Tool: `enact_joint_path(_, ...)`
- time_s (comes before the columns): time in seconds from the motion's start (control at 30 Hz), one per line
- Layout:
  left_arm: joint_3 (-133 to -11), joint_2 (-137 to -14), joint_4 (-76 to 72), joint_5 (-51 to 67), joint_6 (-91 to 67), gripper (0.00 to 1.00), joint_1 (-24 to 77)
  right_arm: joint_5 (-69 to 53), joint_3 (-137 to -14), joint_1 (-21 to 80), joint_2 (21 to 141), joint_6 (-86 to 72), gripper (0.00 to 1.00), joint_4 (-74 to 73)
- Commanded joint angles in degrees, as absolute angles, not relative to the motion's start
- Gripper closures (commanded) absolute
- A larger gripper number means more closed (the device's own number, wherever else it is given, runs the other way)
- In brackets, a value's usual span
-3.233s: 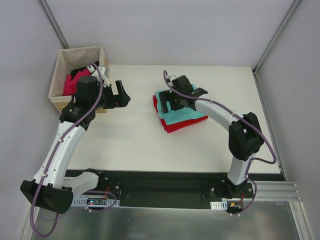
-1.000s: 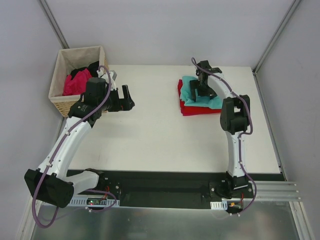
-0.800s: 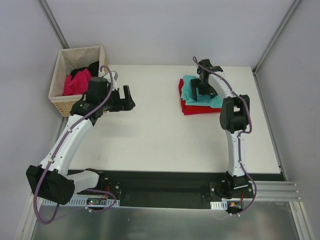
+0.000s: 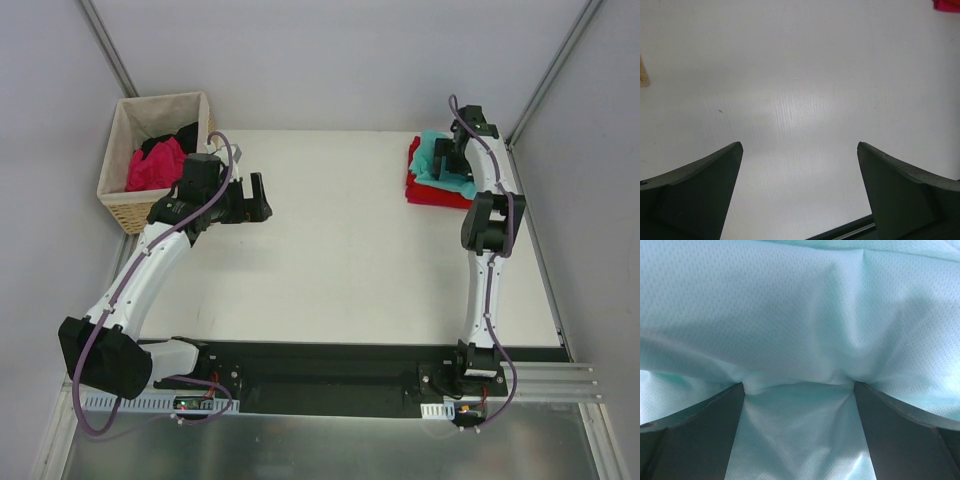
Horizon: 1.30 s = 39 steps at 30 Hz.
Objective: Fold and stack the t-shirts
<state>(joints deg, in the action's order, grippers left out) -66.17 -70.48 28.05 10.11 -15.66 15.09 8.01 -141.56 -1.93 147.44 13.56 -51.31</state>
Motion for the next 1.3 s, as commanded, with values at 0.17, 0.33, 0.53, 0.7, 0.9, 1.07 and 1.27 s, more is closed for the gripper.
enact_joint_path(0.17,-66.0,-70.5,26.9,12.2,-14.9,0.01,15.8,9.4,-144.0,-4.9,151.3,14.1,0.04,-48.7)
enact_joint_path(0.33,-66.2,-70.8,26.7,12.5,-14.9,0.01,15.7,8.0,-145.0,-6.1,151.4,14.4,0.03,-46.2)
enact_joint_path(0.53,-65.7,-70.2,26.3,13.0,-14.9,0.01,15.7,7.0,-138.1,-6.4,143.3,14.7,0.04,-44.5)
enact_joint_path(0.7,-64.7,-68.2,25.9,12.6,-15.2,0.01,15.7,11.1,-131.1,-3.7,131.6,16.3,0.03,-42.8)
enact_joint_path(0.9,-63.8,-66.5,25.6,12.1,-15.5,0.01,15.7,14.0,-128.3,-0.5,118.6,17.6,0.04,-45.5)
enact_joint_path(1.07,-63.2,-65.0,25.4,13.1,-15.9,0.01,15.7,15.4,-122.2,1.8,110.5,16.5,0.03,-50.6)
enact_joint_path(1.27,-62.6,-62.4,25.3,13.6,-16.0,0.01,15.7,15.6,-104.1,2.0,104.0,12.7,0.03,-49.0)
